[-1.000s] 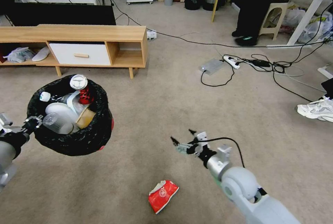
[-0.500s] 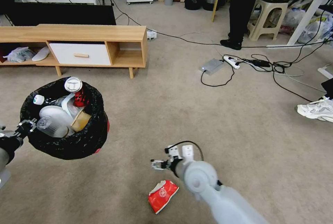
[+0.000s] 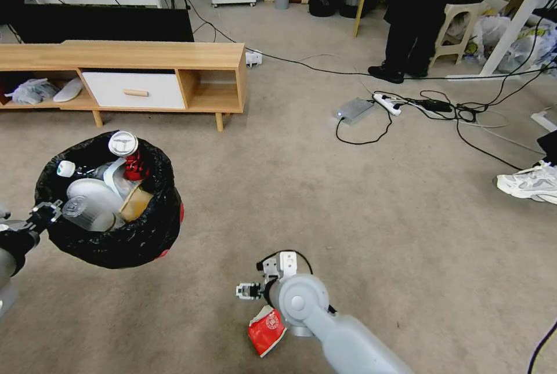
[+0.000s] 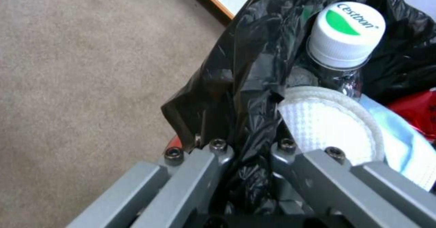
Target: Pick up the trash bin and place the garbage on the floor into it.
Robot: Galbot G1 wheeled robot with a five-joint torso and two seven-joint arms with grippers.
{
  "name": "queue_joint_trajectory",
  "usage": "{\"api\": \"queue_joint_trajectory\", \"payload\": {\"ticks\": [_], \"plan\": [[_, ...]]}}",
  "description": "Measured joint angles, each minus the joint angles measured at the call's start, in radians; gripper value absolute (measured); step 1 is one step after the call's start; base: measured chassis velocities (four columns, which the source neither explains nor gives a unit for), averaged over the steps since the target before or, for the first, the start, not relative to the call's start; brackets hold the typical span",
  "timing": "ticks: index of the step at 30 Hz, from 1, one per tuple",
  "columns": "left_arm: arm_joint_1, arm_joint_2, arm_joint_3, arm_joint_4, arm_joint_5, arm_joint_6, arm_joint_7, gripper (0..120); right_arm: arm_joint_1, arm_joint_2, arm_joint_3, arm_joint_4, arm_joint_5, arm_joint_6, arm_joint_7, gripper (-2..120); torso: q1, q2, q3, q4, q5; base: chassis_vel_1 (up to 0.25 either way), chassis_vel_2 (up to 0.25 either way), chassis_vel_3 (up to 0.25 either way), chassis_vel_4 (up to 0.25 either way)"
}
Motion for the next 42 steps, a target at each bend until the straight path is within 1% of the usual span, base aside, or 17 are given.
{"api": "queue_joint_trajectory", "payload": {"ticks": [2,6,15,17,21,26,27,31,42], "plan": [[-0.001,0.001,0.003,0.005,0.001,0.0,0.007,3,-0.01,0.021,-0.002,-0.041,0.02,0.002,0.044,100,0.0,0.0,0.0,-0.0001,0.0001,0.0,0.0,0.0,0.0],[-0.003,0.004,0.006,0.014,0.002,0.0,0.012,3,-0.022,0.029,-0.001,-0.053,0.03,0.003,0.067,100,0.0,0.0,0.0,0.0,0.0001,0.0,0.0,0.0,0.0],[-0.012,0.003,0.017,0.023,0.005,0.0,0.014,3,-0.045,0.027,0.007,-0.057,0.032,0.004,0.076,100,0.0,0.0,0.0,-0.0001,0.0001,0.0,0.0,0.0,0.0],[-0.02,0.002,0.029,0.031,0.008,0.0,0.014,3,-0.061,0.026,0.02,-0.068,0.033,0.004,0.076,100,0.0,0.0,0.0,0.0,0.0001,0.0,0.0,0.0,0.0],[-0.024,0.001,0.041,0.035,0.015,0.0,0.015,3,-0.048,0.041,0.053,-0.104,0.036,0.005,0.063,100,0.0,0.0,0.0,0.0,0.0002,0.0,0.0,0.0,0.0],[-0.027,0.004,0.042,0.035,0.016,0.0,0.015,3,-0.032,0.047,0.079,-0.137,0.038,0.005,0.054,100,0.0,0.0,0.0,0.0,0.0002,0.0,0.0,0.0,0.0],[-0.028,0.004,0.044,0.035,0.017,0.0,0.015,3,-0.023,0.052,0.093,-0.166,0.034,0.005,0.039,100,0.0,0.0,0.0,0.0,0.0002,0.0,0.0,0.0,0.0],[-0.029,0.001,0.05,0.035,0.022,0.0,0.015,3,-0.012,0.056,0.107,-0.199,0.024,0.006,0.015,100,0.0,0.0,0.0,0.0,0.0002,0.0,0.0,0.0,0.0],[-0.027,0.0,0.043,0.035,0.023,0.0,0.016,3,-0.014,0.056,0.109,-0.26,-0.006,0.006,-0.022,100,0.0,0.0,0.0,0.0,0.0002,0.0,0.0,0.0,0.0]]}}
